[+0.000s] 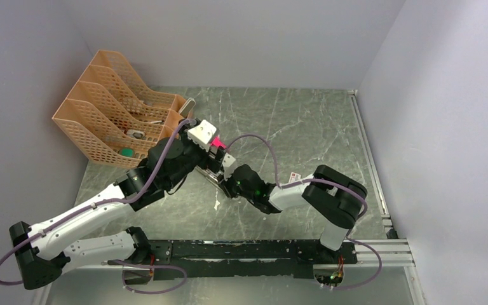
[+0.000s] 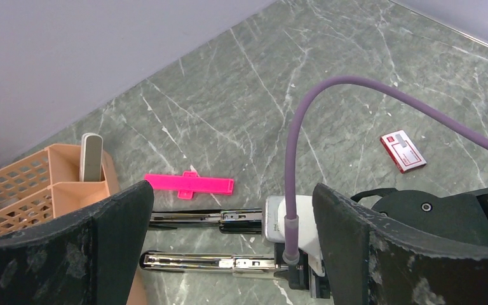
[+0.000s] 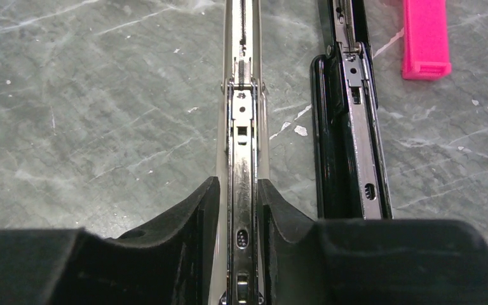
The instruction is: Load the staples into the stapler
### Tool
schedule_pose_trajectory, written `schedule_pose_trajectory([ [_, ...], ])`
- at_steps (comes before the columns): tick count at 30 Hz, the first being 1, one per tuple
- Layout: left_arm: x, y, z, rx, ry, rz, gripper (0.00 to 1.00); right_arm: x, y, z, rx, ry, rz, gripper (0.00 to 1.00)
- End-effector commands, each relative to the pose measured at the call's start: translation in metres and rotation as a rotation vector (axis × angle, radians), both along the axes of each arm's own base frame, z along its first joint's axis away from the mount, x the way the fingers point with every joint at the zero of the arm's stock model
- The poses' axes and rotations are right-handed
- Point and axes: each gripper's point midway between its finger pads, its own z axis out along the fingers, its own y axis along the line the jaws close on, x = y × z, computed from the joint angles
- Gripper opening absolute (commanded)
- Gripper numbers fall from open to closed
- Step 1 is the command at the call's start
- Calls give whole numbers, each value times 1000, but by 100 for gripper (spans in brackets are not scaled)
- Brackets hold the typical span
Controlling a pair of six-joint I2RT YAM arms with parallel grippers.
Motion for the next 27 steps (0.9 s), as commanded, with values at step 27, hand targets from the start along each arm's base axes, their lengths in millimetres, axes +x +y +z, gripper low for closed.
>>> schedule_pose_trajectory([
  [27, 9, 7, 2, 3, 12, 57, 99, 25, -262, 60, 244, 152, -1137, 40],
])
